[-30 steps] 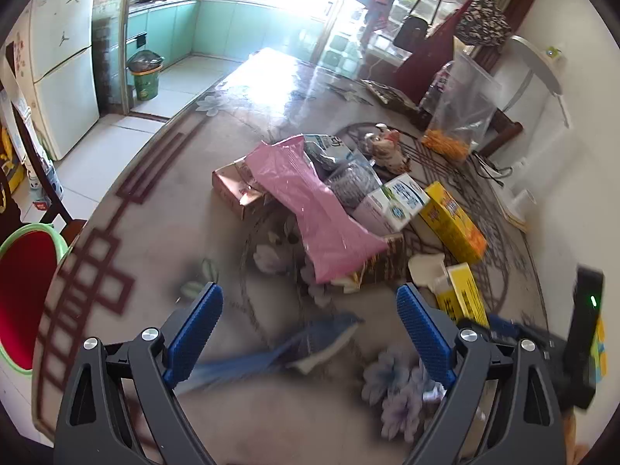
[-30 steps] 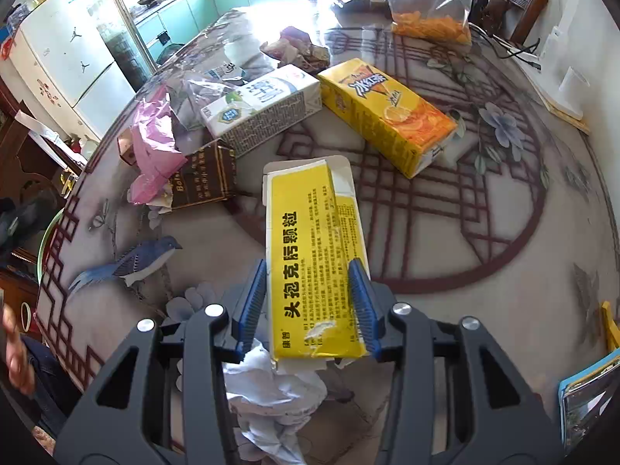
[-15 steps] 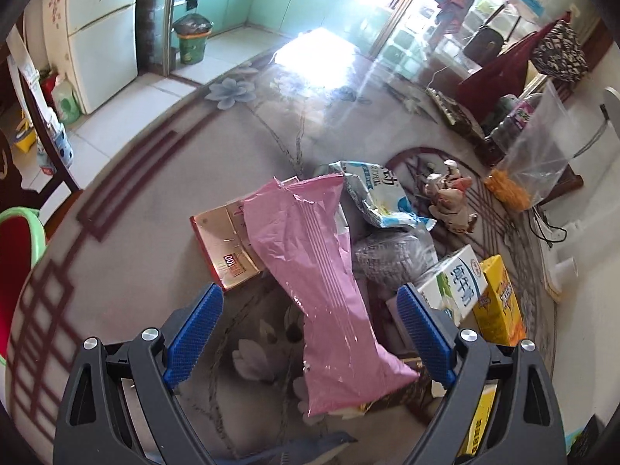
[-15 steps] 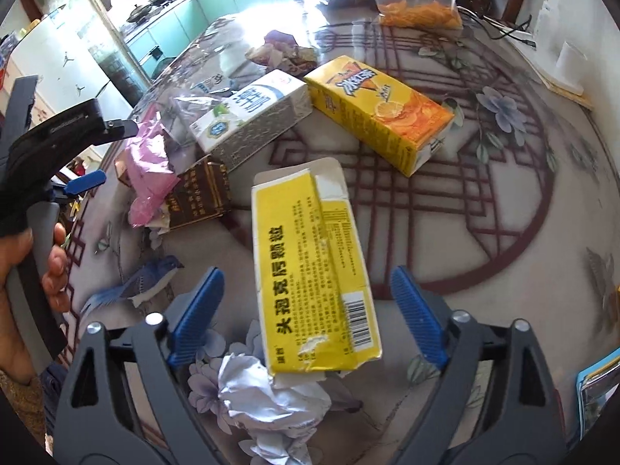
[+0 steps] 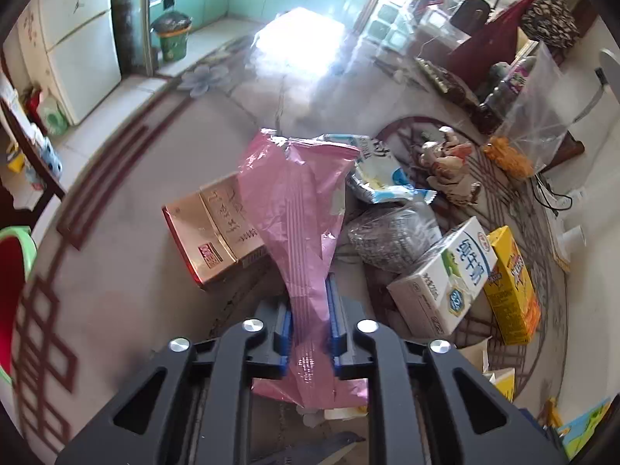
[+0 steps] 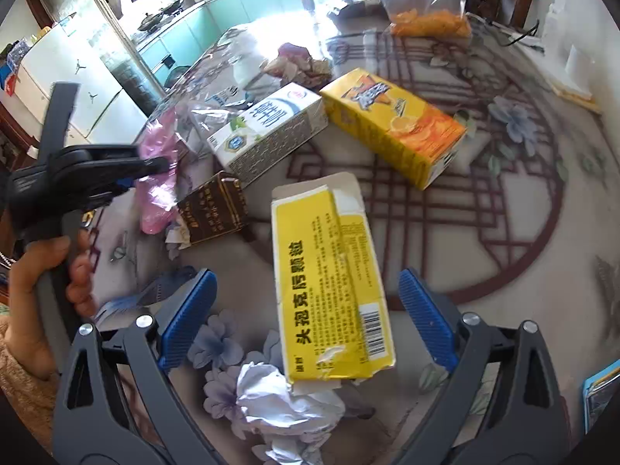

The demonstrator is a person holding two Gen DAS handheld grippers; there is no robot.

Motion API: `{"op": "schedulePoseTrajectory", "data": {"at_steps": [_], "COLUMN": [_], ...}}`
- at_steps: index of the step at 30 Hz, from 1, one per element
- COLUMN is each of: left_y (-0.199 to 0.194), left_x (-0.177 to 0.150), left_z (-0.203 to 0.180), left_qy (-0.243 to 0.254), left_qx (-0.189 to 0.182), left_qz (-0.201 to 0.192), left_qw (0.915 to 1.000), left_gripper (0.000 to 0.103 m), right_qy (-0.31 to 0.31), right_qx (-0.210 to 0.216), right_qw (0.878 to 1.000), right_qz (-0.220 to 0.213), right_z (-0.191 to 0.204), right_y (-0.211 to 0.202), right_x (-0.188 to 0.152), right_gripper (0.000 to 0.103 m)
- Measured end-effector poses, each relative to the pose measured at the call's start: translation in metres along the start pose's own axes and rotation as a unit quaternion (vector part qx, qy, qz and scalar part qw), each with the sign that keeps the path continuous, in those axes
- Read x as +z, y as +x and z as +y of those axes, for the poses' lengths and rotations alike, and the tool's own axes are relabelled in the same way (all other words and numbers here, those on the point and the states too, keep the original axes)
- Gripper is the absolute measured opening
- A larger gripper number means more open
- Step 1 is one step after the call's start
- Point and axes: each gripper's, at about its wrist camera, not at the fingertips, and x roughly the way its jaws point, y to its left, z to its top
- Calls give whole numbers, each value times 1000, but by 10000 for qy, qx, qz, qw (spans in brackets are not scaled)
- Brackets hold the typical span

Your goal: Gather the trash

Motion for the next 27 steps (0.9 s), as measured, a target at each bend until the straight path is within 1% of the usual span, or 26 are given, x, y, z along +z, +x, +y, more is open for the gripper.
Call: {"op": "schedulePoseTrajectory", "data": {"at_steps": [4,7,10,11,13,15,19,20,21,22,24,26,27], "left_y": [-35,-67,-93,-99,-111,-121,-136,-138,-140,-142,-143,-142,-142], "left_x": [-5,-14,-30,-36,-50,-60,-86,-92,-99,-103,-113,-122,-126], "left_z": [-6,-10,-6,-3,7,15,32,36,43,48,56,63,65], "left_qy": [371,677,886,927,974,985,1011,983,916,853,758,752,770], "left_qx": [-120,-250,-328,-336,-358,-367,-281,-261,-251,-262,-276,-251,-230], "left_qz": [-447,-767,-989,-1016,-1035,-1009,-925,-904,-872,-829,-737,-645,-612], "left_qw": [9982,9944,9906,9899,9892,9893,9902,9907,9917,9926,9940,9948,9949], "left_gripper": [11,11,12,12,12,12,13,14,14,14,14,14,14], "right_qy": [-57,-134,-134,-114,-82,-111,-392,-404,-380,-350,-322,-327,-313], "right_qx": [-292,-515,-415,-362,-120,41,-91,-75,-35,-12,-31,-38,7], "right_qw": [9994,9978,9982,9987,9998,9999,9992,9991,9992,9993,9993,9991,9992], "right_qz": [-168,-388,-408,-353,-131,-33,10,57,107,144,211,258,230], "right_z": [1,2,0,-1,-2,1,12,13,13,12,11,10,9], "right_y": [-2,-7,-7,-6,-2,-1,1,3,5,6,9,10,8], "right_x": [0,0,1,1,1,-1,-6,-7,-8,-9,-10,-11,-11], "right_gripper": [93,93,93,93,93,93,92,85,75,71,52,41,41]}}
